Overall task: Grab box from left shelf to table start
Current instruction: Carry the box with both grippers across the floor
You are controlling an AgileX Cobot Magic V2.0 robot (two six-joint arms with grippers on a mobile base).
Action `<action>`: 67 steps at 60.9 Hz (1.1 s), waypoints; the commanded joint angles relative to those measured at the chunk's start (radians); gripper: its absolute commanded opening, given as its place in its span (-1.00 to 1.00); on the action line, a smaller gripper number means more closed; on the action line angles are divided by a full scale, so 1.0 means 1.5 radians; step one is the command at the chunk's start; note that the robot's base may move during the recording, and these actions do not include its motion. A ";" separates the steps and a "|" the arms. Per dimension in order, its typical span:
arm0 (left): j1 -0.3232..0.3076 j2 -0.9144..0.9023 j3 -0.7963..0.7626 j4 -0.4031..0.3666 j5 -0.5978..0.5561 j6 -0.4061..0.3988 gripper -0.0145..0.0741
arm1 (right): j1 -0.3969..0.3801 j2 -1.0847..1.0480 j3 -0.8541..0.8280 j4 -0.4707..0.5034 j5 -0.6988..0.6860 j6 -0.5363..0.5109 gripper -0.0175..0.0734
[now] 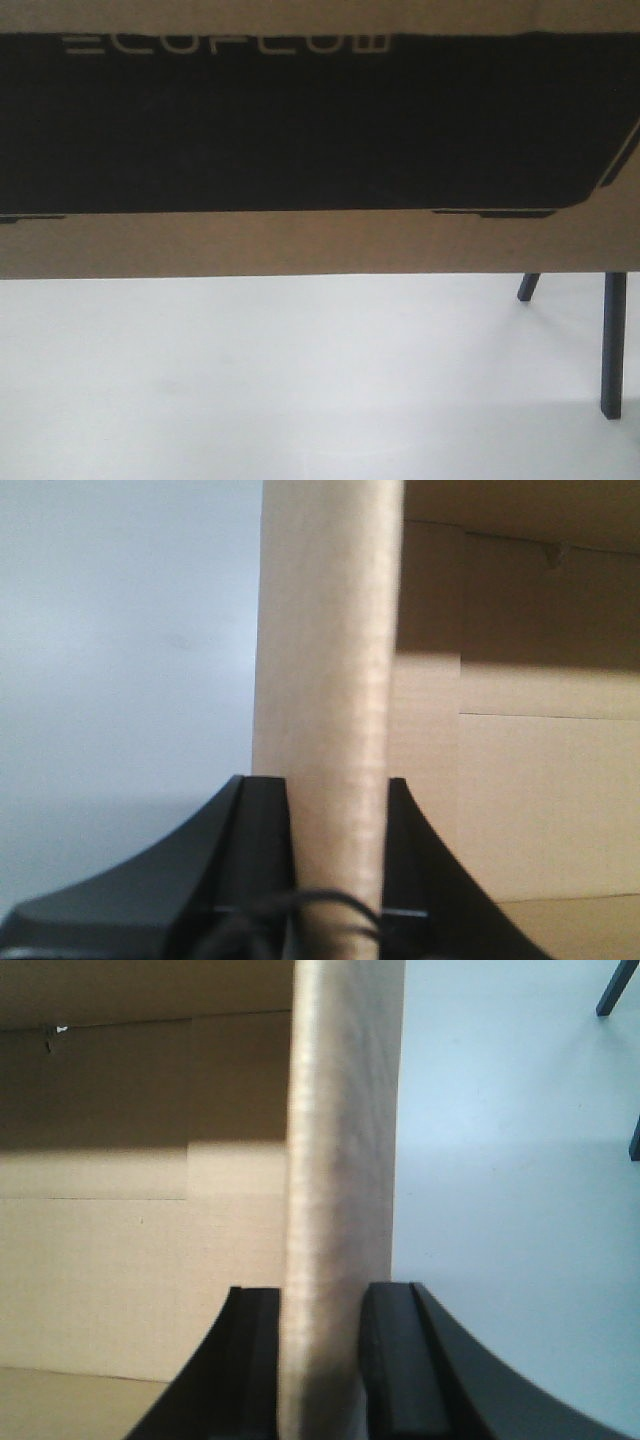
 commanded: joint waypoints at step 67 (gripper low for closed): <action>-0.004 0.008 -0.030 0.048 -0.150 -0.025 -0.87 | -0.006 0.003 -0.019 -0.064 -0.065 -0.004 -0.58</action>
